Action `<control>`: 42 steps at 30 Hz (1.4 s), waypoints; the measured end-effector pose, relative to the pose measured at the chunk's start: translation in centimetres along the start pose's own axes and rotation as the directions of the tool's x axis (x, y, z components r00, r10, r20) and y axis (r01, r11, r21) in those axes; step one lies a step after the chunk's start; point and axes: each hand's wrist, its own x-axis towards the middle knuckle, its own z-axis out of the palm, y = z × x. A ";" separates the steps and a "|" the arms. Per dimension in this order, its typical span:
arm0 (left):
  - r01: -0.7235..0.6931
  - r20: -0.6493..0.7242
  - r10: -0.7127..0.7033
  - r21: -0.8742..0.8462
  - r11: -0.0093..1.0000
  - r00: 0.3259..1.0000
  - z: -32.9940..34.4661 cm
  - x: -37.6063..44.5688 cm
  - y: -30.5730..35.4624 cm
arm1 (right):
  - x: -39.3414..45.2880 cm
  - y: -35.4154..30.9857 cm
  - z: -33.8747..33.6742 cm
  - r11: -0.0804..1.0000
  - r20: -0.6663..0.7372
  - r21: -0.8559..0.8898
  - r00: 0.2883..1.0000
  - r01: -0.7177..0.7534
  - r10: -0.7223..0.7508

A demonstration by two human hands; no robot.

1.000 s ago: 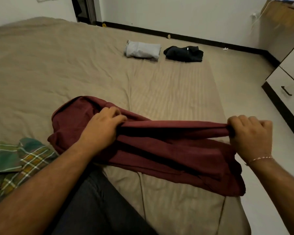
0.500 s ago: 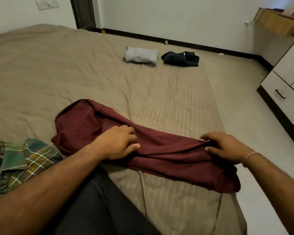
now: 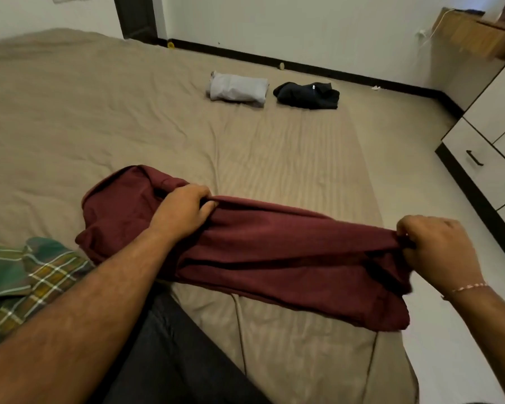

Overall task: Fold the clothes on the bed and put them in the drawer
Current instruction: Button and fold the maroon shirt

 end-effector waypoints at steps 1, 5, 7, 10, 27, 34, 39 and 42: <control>0.016 -0.006 -0.016 0.003 1.000 1.000 -0.2 0.1 -0.3 | -0.7 0.2 -0.3 1.000 -0.115 -0.009 0.993 -0.006 0.005; 0.069 0.085 -0.072 0.041 0.997 0.994 0.5 0.5 -1.0 | -2.9 -0.2 0.5 0.998 -0.282 -0.049 0.958 0.043 -0.055; 0.060 0.105 -0.074 0.127 0.990 0.992 1.0 0.3 -0.4 | -4.2 -0.7 2.1 0.995 -0.198 0.000 0.975 0.105 -0.102; -0.120 0.097 0.101 0.208 0.971 0.990 0.5 -1.4 2.9 | -5.6 -1.4 4.1 0.993 0.019 0.111 0.999 -0.037 0.035; -0.249 0.402 0.125 0.272 0.929 0.907 0.3 -3.7 5.3 | -7.6 -2.3 2.5 0.690 0.159 0.565 0.880 -0.453 0.447; -0.249 0.507 0.288 -0.144 0.958 0.812 9.2 -4.6 23.7 | -4.5 -3.1 5.7 0.527 0.561 0.465 0.697 -0.712 0.447; -0.103 0.528 0.062 0.048 0.993 0.847 13.4 -2.7 21.4 | -5.2 -0.6 6.7 0.313 0.678 0.437 0.537 -0.843 0.502; -0.191 0.539 0.150 0.020 0.981 0.829 12.9 -2.6 17.1 | -5.4 -0.3 7.0 0.330 0.655 0.438 0.548 -0.836 0.521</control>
